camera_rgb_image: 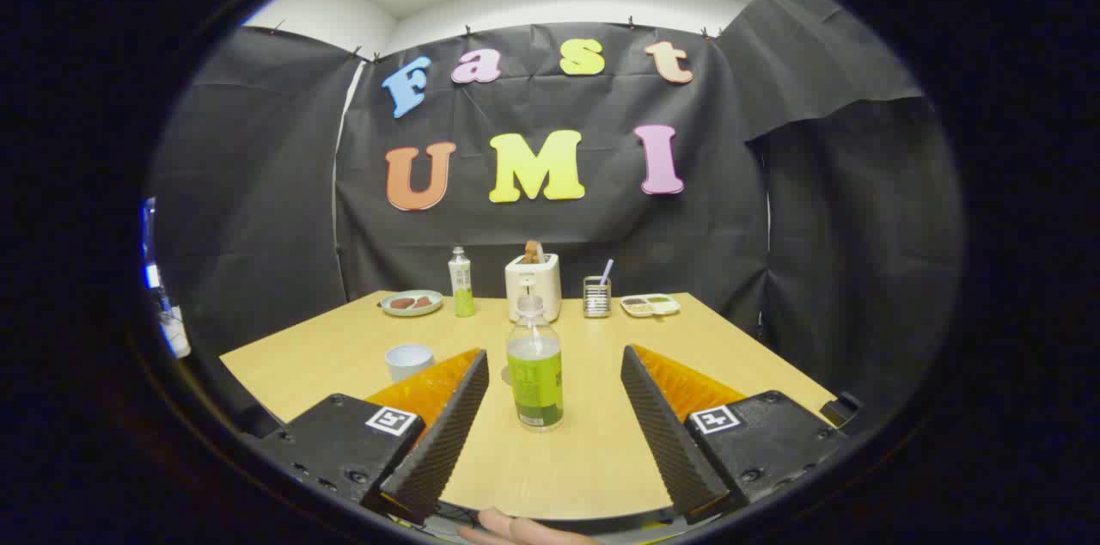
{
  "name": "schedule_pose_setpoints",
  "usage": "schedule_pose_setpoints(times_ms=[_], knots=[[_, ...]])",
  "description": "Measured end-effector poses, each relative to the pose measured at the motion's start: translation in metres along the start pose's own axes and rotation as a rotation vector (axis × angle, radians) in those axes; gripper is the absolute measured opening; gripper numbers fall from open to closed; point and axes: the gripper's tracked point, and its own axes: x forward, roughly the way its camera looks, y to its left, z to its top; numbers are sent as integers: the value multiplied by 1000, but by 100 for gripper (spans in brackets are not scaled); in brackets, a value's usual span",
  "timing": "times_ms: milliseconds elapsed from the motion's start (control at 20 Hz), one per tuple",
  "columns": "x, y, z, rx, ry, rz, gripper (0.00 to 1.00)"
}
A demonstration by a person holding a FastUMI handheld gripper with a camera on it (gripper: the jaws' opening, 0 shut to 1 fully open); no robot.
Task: Take the bottle from table, then pour the juice into the cup, finally place the bottle on the coaster
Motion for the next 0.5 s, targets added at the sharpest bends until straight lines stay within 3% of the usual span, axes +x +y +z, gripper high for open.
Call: schedule_pose_setpoints(times_ms=[500], knots=[[10, 1, -20, 25, 50, 1, 100]])
